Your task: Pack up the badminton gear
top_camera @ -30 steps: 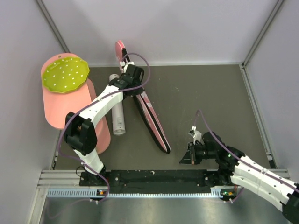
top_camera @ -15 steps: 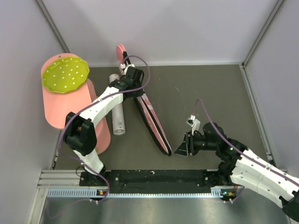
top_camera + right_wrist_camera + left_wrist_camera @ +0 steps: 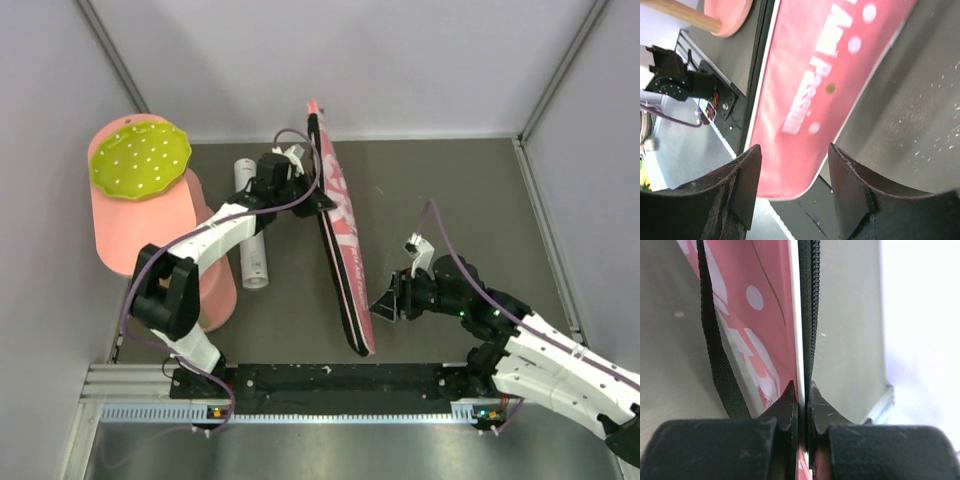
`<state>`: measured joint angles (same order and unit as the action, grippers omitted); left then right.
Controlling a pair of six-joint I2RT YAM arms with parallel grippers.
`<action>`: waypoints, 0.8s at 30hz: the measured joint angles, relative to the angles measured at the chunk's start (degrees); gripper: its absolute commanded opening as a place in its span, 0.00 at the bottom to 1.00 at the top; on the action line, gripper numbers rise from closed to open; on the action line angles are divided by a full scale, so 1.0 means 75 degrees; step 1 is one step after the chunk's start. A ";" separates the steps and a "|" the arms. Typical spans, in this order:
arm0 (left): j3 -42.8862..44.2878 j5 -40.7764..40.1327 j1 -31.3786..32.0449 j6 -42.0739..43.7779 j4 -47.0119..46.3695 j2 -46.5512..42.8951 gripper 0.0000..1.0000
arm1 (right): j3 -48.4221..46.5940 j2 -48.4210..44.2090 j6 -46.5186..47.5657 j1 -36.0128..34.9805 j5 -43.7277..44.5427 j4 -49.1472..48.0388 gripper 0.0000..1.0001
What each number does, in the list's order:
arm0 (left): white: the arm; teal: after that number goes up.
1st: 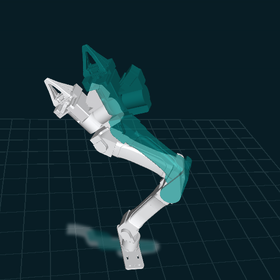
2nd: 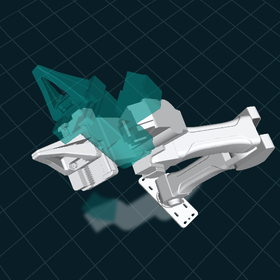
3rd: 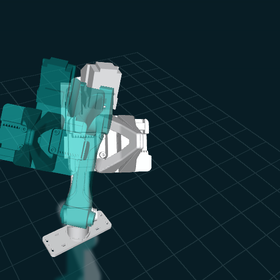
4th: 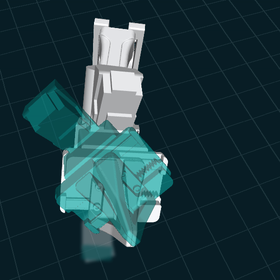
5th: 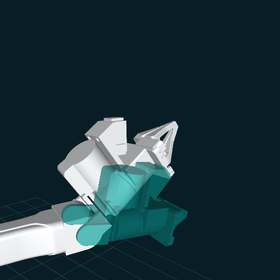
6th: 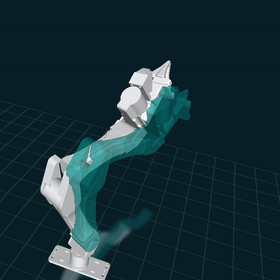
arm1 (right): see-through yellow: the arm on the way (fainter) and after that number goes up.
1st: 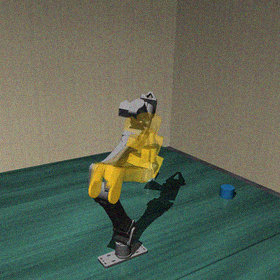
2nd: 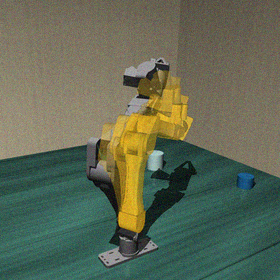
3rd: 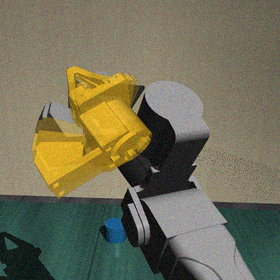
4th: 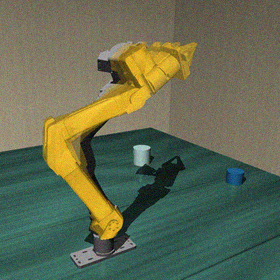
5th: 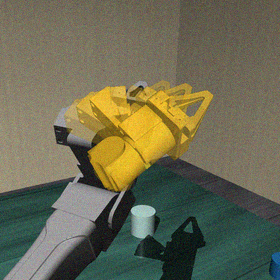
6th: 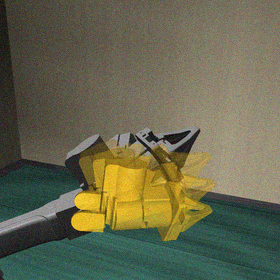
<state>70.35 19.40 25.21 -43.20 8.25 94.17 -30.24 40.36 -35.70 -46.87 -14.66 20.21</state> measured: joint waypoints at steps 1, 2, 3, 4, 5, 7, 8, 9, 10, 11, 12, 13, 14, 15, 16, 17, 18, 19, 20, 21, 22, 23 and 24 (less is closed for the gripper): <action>-0.0006 0.0487 0.0006 -0.0137 -0.0271 0.0099 0.25 | -0.0087 -0.0035 0.0026 0.0000 0.0087 0.0003 0.56; 0.0006 0.0766 0.0017 -0.0207 -0.0460 0.0166 0.38 | -0.0125 -0.0050 0.0038 0.0000 0.0137 -0.0003 0.56; 0.0070 0.1011 0.0044 -0.0254 -0.0539 0.0268 0.56 | -0.0163 -0.0061 0.0064 0.0000 0.0172 -0.0003 0.56; 0.0175 0.1224 0.0064 -0.0262 -0.0539 0.0358 0.63 | -0.0184 -0.0064 0.0085 0.0000 0.0207 0.0012 0.56; 0.0306 0.1309 0.0090 -0.0216 -0.0495 0.0420 0.67 | -0.0184 -0.0067 0.0096 0.0000 0.0233 0.0023 0.56; 0.0513 0.1276 0.0140 0.0023 -0.0236 0.0425 0.70 | -0.0184 -0.0070 0.0102 0.0000 0.0265 0.0111 0.56; 0.0577 0.1157 0.0149 0.0210 -0.0114 0.0388 0.70 | -0.0184 -0.0079 0.0105 0.0000 0.0286 0.0140 0.56; 0.0609 0.1017 0.0152 0.0399 0.0009 0.0329 0.70 | -0.0184 -0.0096 0.0105 0.0000 0.0309 0.0166 0.56; 0.0612 0.0836 0.0152 0.0586 0.0192 0.0239 0.70 | -0.0184 -0.0122 0.0102 0.0000 0.0344 0.0198 0.57; 0.0612 0.0603 0.0152 0.0790 0.0452 0.0114 0.70 | -0.0184 -0.0169 0.0105 0.0000 0.0408 0.0268 0.57; 0.0612 0.0428 0.0152 0.0962 0.0664 -0.0012 0.70 | -0.0184 -0.0201 0.0105 0.0000 0.0446 0.0315 0.57; 0.0612 0.0207 0.0152 0.1174 0.0918 -0.0175 0.69 | -0.0189 -0.0236 0.0125 0.0000 0.0536 0.0373 0.58; 0.0609 0.0009 0.0149 0.1376 0.1154 -0.0379 0.69 | -0.0227 -0.0262 0.0160 0.0000 0.0641 0.0493 0.59; 0.0592 -0.0175 0.0149 0.1565 0.1349 -0.0627 0.69 | -0.0289 -0.0274 0.0201 0.0000 0.0761 0.0603 0.59; 0.0551 -0.0329 0.0143 0.1737 0.1495 -0.0909 0.69 | -0.0396 -0.0277 0.0268 0.0000 0.0898 0.0766 0.60; 0.0530 -0.0440 0.0143 0.1886 0.1658 -0.1224 0.69 | -0.0501 -0.0280 0.0338 0.0000 0.1032 0.0889 0.61; 0.0504 -0.0527 0.0143 0.2017 0.1766 -0.1550 0.69 | -0.0708 -0.0300 0.0481 0.0000 0.1230 0.1090 0.61; 0.0475 -0.0548 0.0143 0.2136 0.1830 -0.1883 0.69 | -0.0898 -0.0344 0.0600 0.0000 0.1440 0.1236 0.62; 0.0463 -0.0557 0.0146 0.2226 0.1883 -0.2224 0.69 | -0.1061 -0.0402 0.0708 0.0000 0.1620 0.1343 0.63; 0.0460 -0.0545 0.0146 0.2296 0.1912 -0.2500 0.69 | -0.1288 -0.0513 0.0877 0.0000 0.1853 0.1475 0.64; 0.0460 -0.0510 0.0146 0.2378 0.1938 -0.2833 0.70 | -0.1521 -0.0641 0.1035 0.0000 0.2139 0.1609 0.65; 0.0463 -0.0475 0.0146 0.2442 0.1944 -0.3159 0.71 | -0.1766 -0.0787 0.1189 0.0000 0.2430 0.1725 0.65; 0.0463 -0.0420 0.0143 0.2518 0.1926 -0.3503 0.73 | -0.1964 -0.0915 0.1329 0.0000 0.2664 0.1798 0.66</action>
<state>73.82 16.25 26.28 -24.32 22.70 67.90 -44.97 33.50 -25.74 -46.87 5.32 33.69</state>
